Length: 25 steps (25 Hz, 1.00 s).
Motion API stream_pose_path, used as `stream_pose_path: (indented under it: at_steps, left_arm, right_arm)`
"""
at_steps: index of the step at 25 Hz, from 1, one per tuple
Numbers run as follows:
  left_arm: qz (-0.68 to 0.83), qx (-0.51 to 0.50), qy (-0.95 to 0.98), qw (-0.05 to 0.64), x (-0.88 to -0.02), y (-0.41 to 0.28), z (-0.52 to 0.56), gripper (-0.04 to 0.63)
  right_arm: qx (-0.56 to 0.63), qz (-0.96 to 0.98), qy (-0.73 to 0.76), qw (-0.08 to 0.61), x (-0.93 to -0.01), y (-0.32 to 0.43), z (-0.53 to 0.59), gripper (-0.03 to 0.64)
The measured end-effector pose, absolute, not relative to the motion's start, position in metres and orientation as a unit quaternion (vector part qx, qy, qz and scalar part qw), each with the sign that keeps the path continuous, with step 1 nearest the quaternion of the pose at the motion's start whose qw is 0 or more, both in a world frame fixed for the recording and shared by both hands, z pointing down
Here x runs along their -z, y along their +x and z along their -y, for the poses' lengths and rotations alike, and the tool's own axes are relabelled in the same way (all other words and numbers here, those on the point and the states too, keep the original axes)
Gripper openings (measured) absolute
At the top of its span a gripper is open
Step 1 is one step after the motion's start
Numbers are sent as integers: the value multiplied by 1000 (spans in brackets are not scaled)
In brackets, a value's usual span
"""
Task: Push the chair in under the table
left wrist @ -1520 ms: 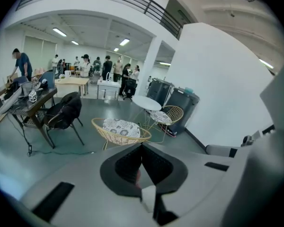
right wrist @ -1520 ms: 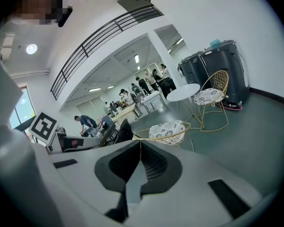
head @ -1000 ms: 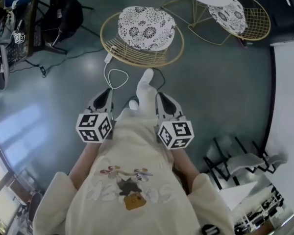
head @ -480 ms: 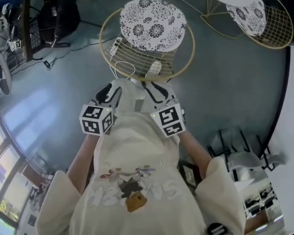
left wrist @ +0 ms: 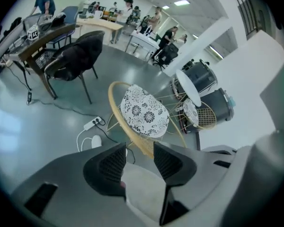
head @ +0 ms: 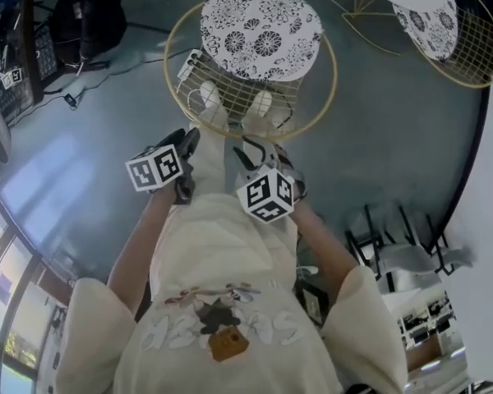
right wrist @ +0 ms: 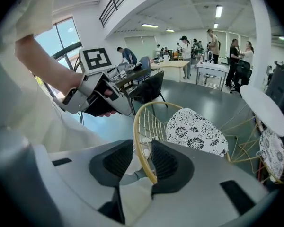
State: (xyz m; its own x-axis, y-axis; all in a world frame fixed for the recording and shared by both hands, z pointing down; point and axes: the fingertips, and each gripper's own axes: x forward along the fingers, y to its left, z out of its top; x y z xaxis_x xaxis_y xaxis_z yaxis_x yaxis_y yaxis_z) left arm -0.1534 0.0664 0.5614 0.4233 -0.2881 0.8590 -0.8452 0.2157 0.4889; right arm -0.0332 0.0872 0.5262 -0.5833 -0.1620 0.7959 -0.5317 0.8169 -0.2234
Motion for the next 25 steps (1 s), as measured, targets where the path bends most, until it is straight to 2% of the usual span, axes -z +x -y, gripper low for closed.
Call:
stream_pose_path:
  at_steps: [6,13,17,19,23,25]
  left_arm:
    - [466,-208,573,641,-601,-151,-55,164]
    - [469,-159,564,661,-607,-149,-56,163]
    - [449,-117,560,687,-600,-140,-51,163]
    - [450,-101,549,698,-601,-136,-48,163]
    - [465,-130,551,681,-607,-137,-52,162]
    - [469,-133,555,674,-608,-135,-52,135]
  right_arm:
    - [-202,844,176,464,-576,-38,-87,116]
    - [-153,829,130,522,-613,-25,-104,117]
    - [-119,828,114,536,-618,-25,-103,116]
    - [-103,830,101,539,-619,-24,-104,95]
    - [-59,834,91,541,-618,-25,-107,67]
    - [-51,834,97,540,-617,-24,-106,67]
